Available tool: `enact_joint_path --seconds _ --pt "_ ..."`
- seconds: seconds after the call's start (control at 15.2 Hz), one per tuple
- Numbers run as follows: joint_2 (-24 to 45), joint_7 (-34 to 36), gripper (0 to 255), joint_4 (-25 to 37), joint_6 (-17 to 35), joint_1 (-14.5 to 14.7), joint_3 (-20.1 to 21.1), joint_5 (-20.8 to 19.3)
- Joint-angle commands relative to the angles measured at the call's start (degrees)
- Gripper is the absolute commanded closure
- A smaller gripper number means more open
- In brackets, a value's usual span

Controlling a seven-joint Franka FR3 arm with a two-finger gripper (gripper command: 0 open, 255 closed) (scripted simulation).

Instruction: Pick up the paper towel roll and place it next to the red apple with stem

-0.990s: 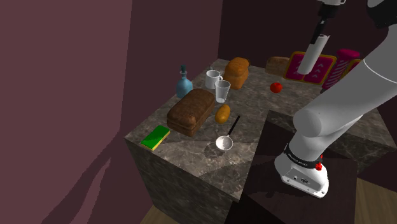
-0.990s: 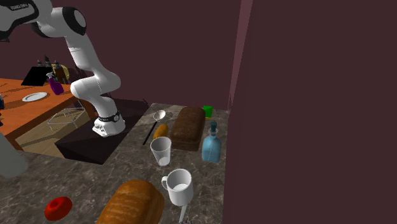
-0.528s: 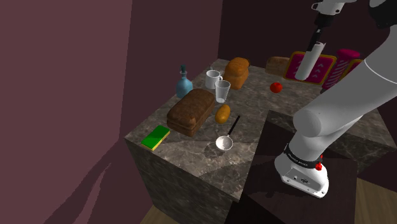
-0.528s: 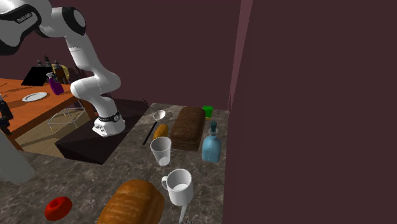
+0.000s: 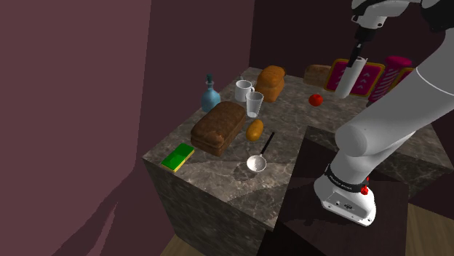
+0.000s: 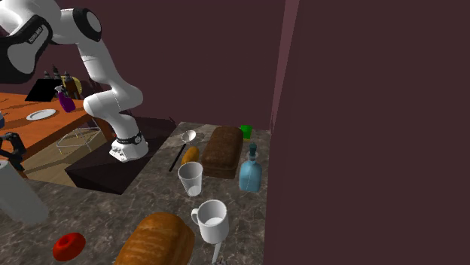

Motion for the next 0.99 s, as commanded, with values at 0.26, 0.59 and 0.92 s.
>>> enact_joint_path --seconds 0.26,0.59,0.92 --pt "0.9 -0.4 255 -3.9 4.7 -0.1 -0.8 0.2" --pt "2.1 -0.9 255 -6.8 8.6 -0.1 -1.5 0.7" --pt "3.7 -1.6 255 -9.5 12.6 0.0 -2.2 1.5"
